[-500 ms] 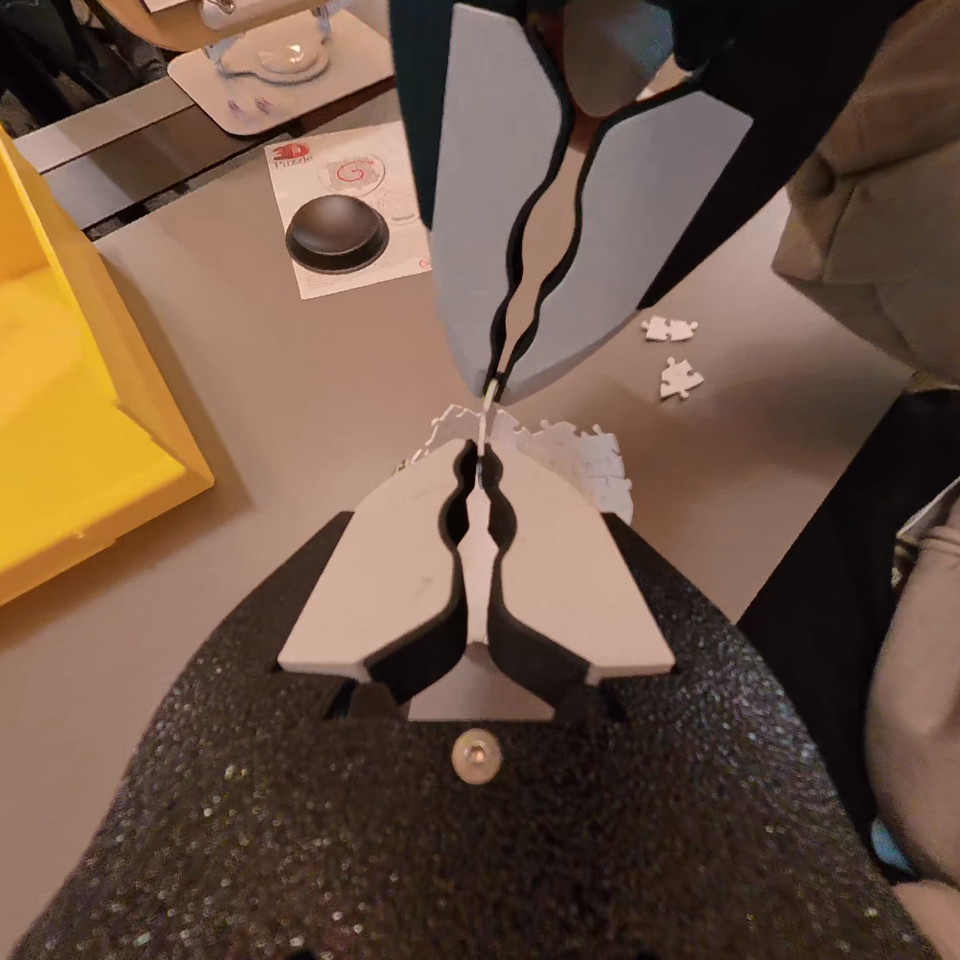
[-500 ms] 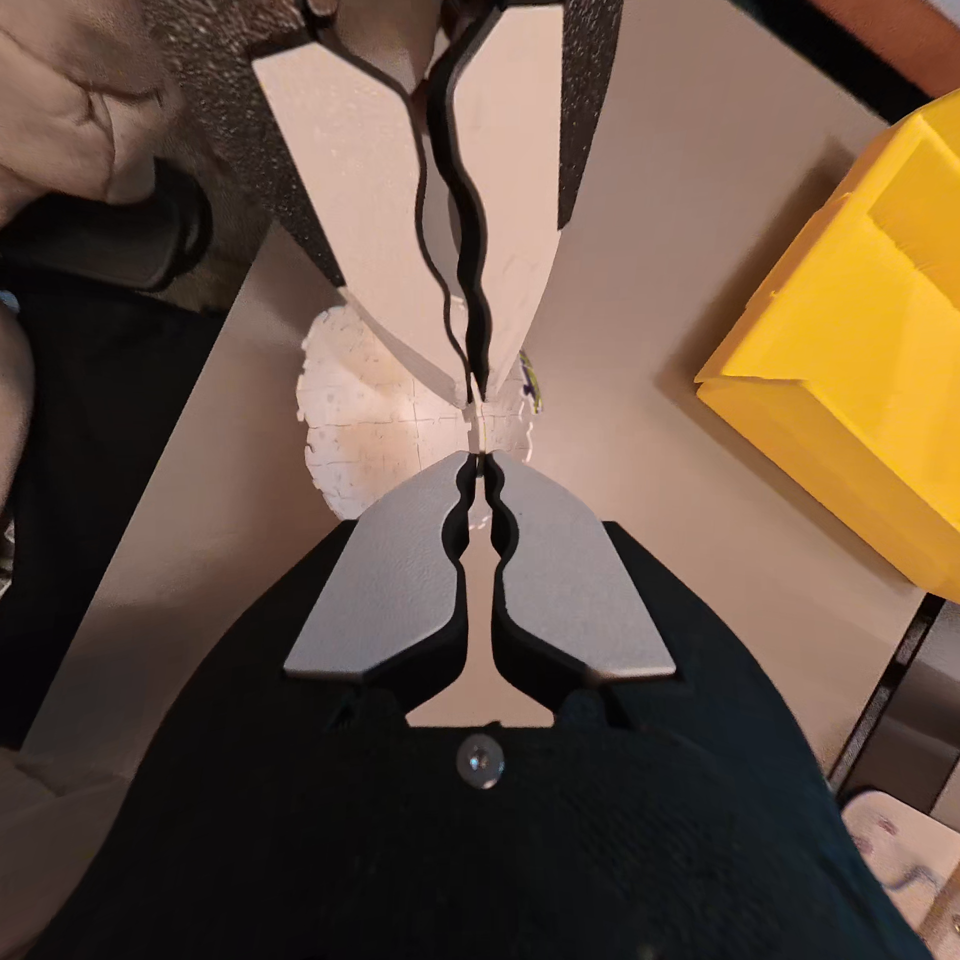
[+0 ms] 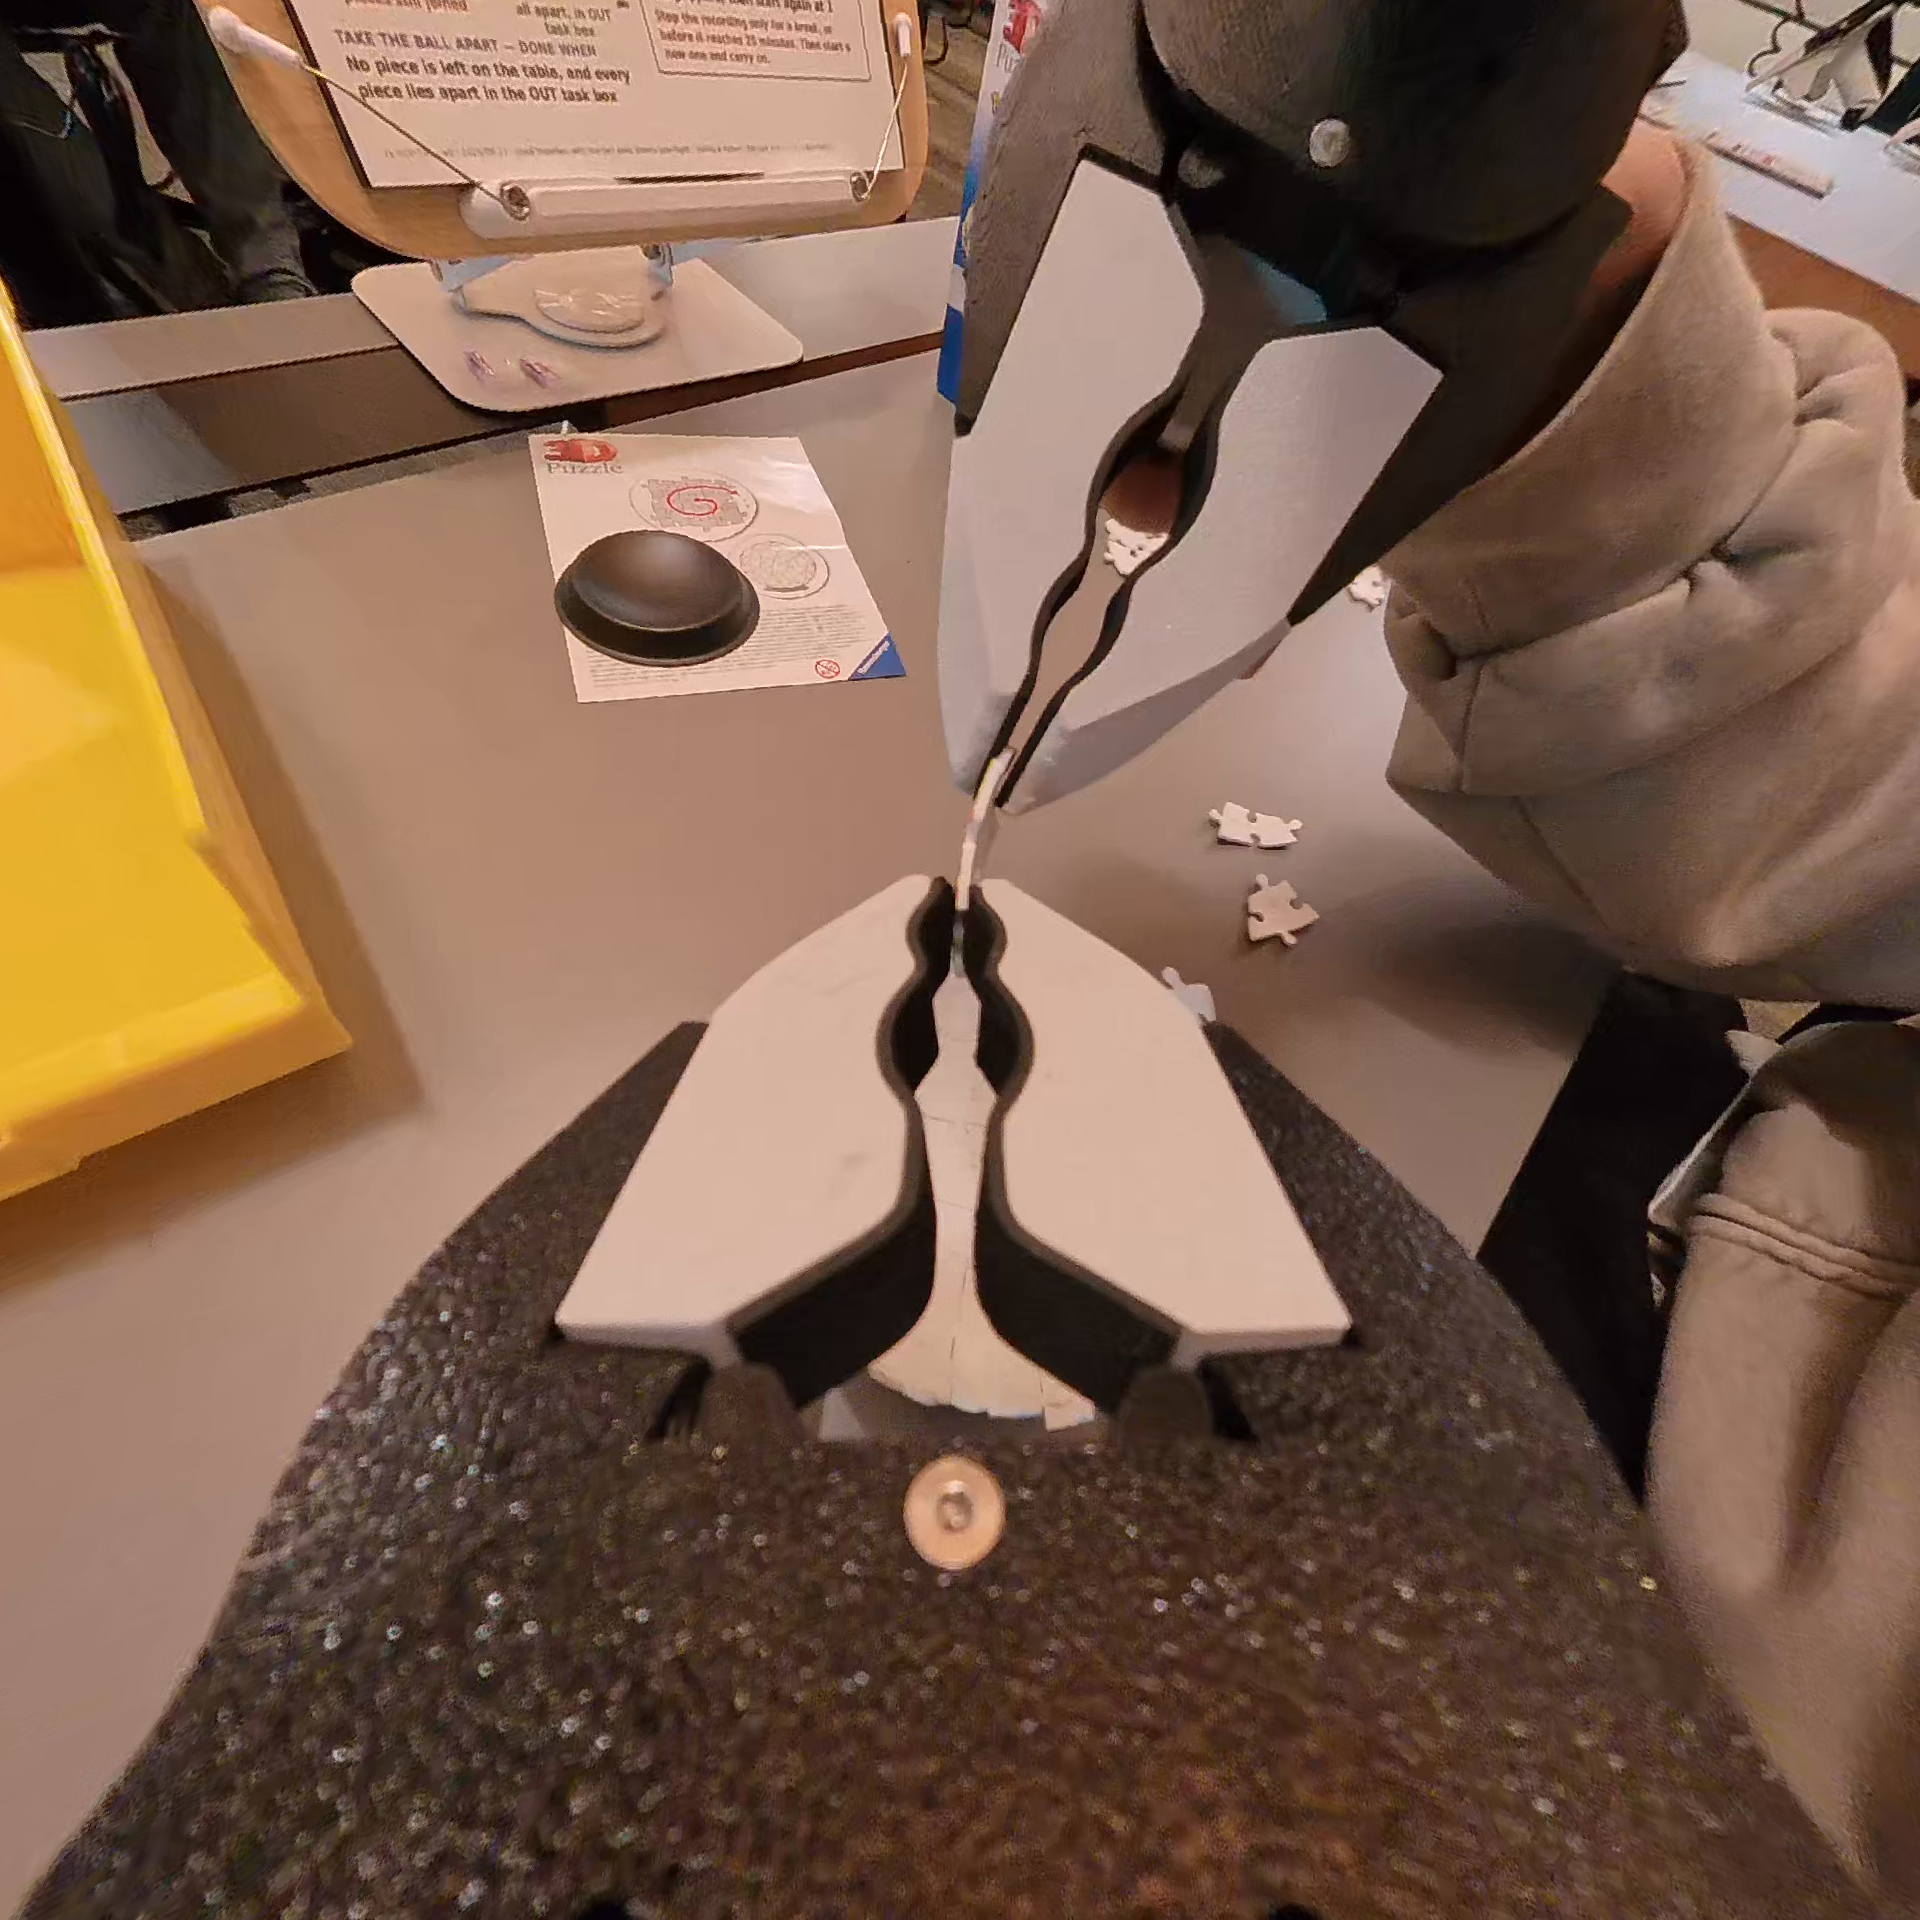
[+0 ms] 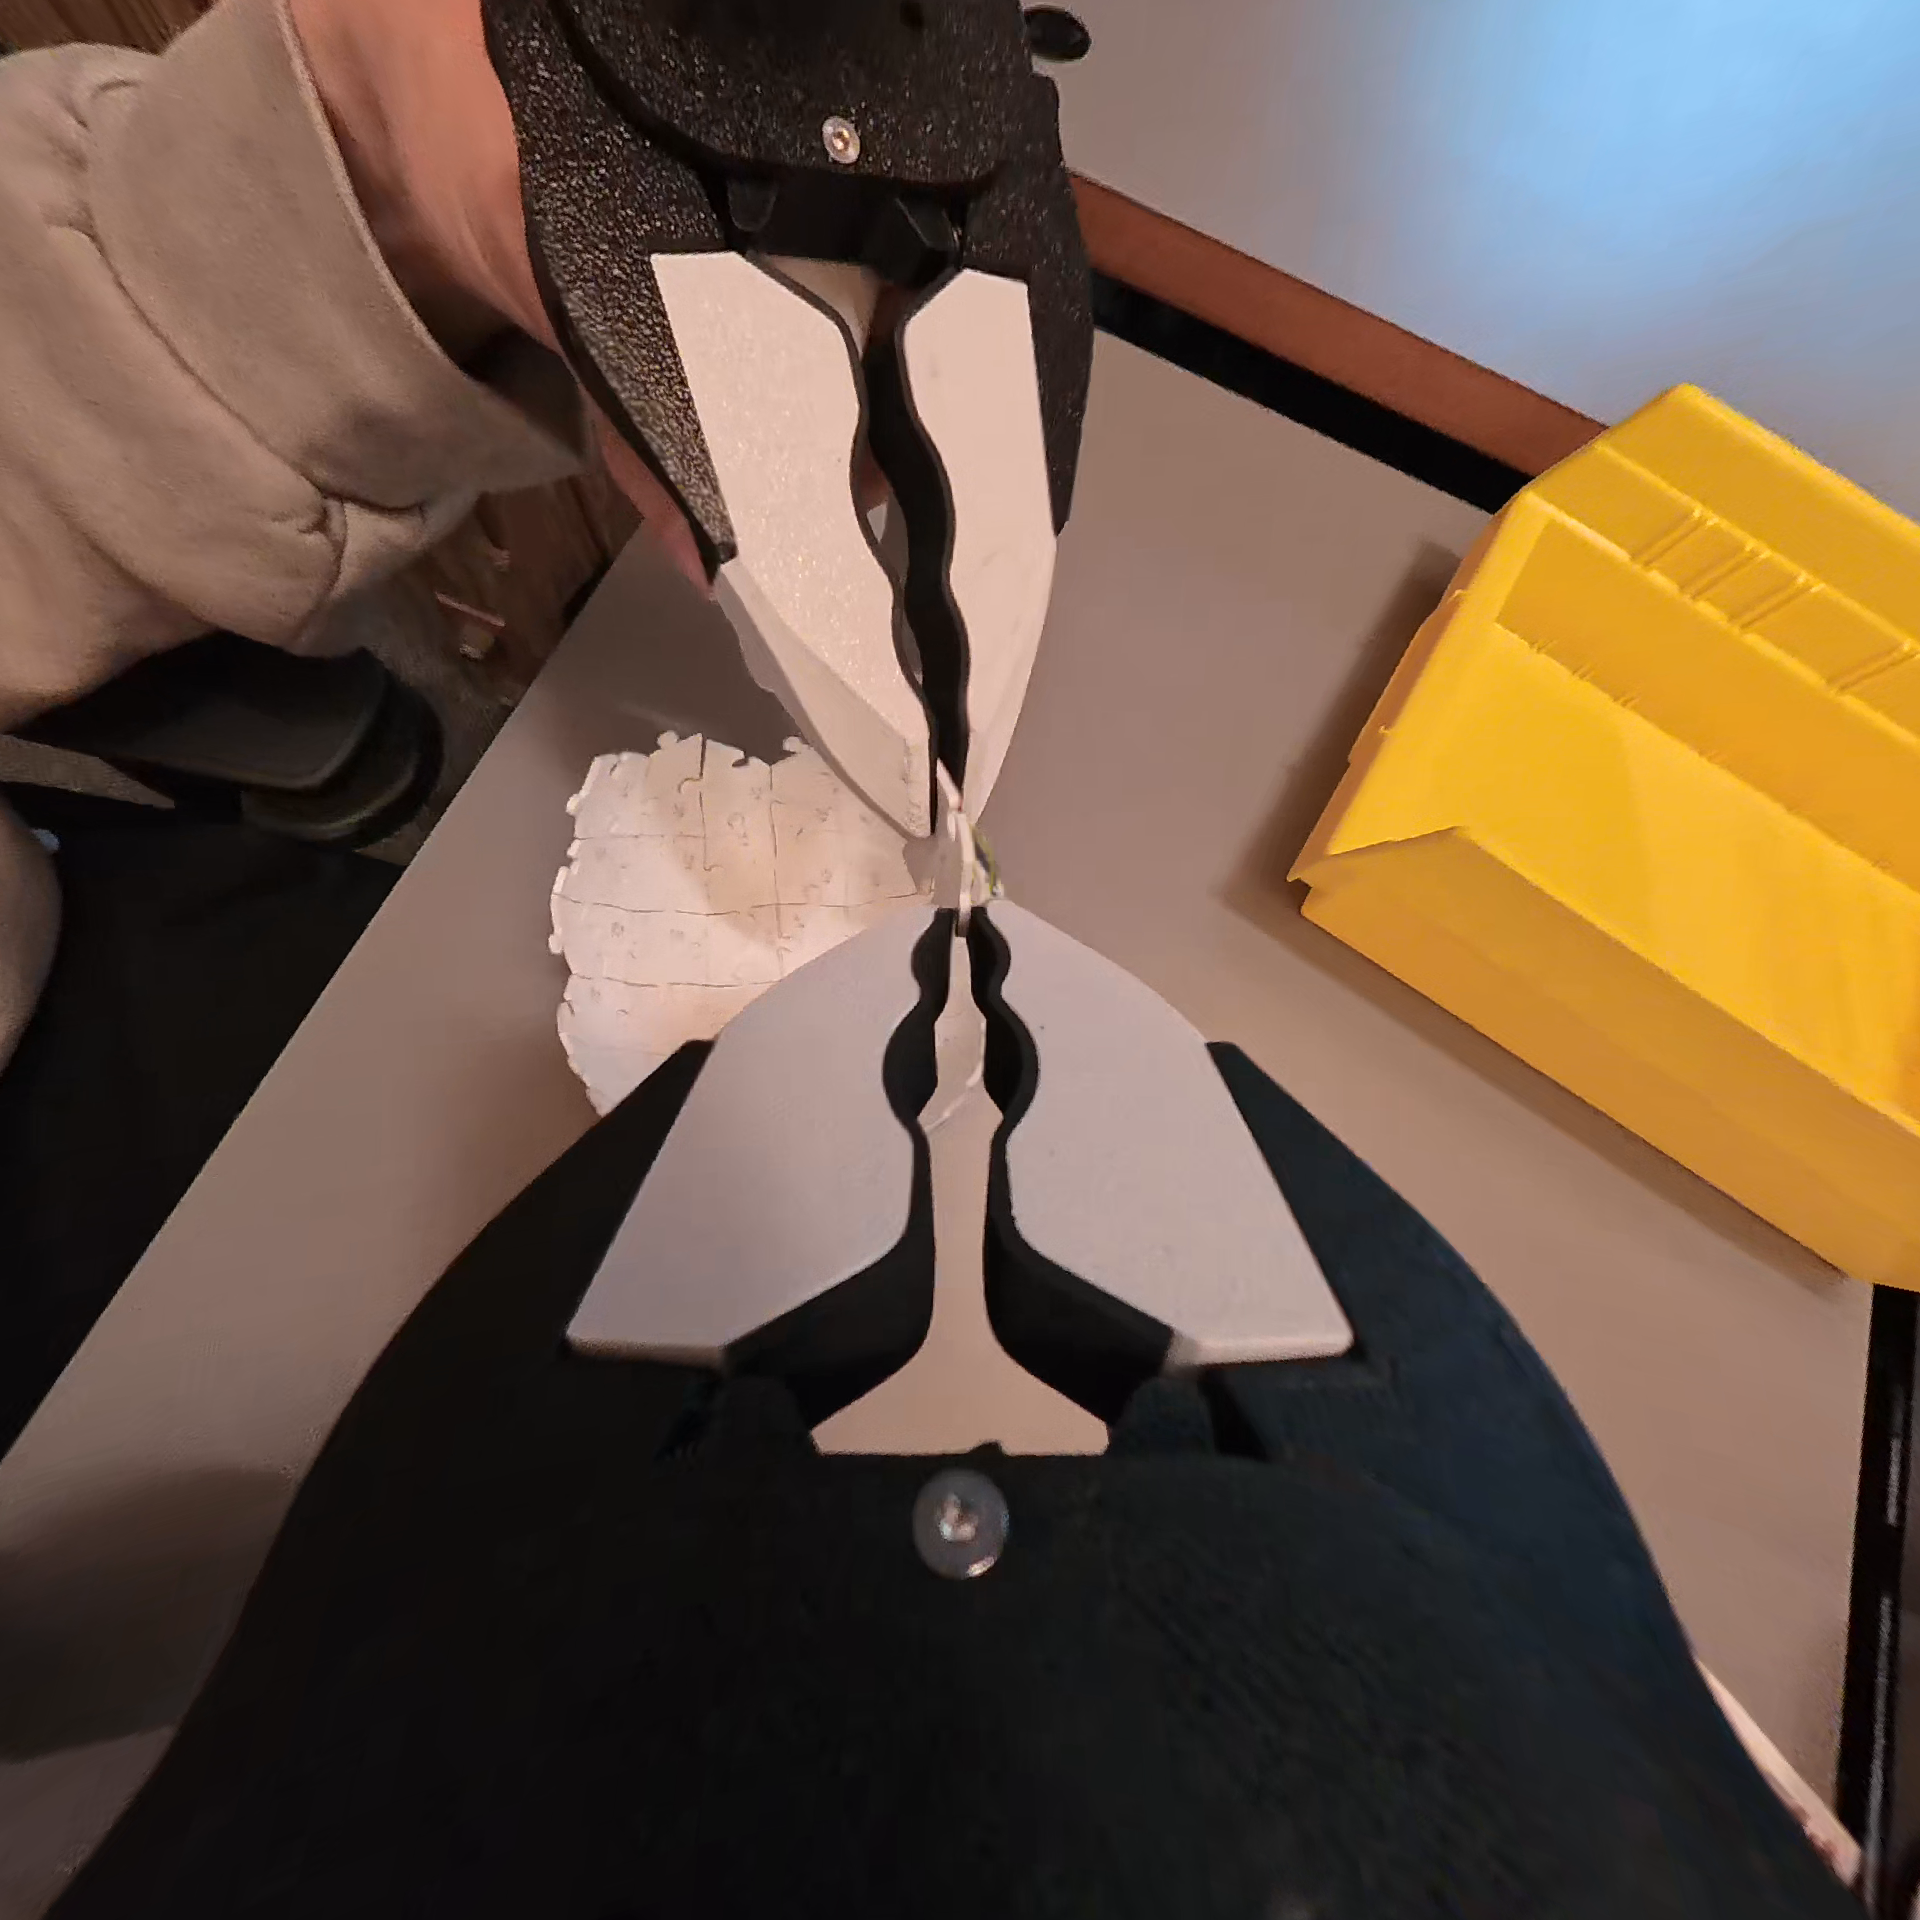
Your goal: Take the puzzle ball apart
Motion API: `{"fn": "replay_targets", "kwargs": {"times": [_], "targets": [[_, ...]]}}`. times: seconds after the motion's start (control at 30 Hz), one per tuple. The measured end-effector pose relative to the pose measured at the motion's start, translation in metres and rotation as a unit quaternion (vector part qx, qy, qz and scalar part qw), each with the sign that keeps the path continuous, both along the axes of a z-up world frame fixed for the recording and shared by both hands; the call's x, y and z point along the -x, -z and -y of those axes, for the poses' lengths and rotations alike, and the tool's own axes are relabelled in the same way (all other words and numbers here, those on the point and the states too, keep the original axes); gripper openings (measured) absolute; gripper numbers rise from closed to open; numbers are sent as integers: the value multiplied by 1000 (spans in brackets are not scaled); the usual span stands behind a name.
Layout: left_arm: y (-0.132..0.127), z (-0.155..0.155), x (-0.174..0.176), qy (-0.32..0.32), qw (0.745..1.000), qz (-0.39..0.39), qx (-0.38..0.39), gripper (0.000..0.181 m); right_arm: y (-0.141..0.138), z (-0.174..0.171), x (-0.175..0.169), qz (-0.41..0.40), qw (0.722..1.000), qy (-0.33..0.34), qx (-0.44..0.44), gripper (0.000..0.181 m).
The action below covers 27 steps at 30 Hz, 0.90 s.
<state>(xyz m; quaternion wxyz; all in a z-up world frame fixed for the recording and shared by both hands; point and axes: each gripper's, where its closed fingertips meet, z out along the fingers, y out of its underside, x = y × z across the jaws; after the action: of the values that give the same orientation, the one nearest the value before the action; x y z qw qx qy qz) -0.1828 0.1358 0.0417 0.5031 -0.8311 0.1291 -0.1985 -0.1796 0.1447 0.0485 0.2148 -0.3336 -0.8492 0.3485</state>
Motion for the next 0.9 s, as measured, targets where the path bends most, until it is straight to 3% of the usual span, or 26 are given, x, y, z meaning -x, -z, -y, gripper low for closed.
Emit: {"fn": "replay_targets", "kwargs": {"times": [0.5, 0.9], "targets": [[-11, -7, 11, -27, 998, 40, -38, 1, -15, -6, 13, -115, 990, 25, 76, 3], [1, -13, 12, -26, 999, 39, -26, 1, -1, -12, 12, -107, 990, 13, 87, 1]]}}
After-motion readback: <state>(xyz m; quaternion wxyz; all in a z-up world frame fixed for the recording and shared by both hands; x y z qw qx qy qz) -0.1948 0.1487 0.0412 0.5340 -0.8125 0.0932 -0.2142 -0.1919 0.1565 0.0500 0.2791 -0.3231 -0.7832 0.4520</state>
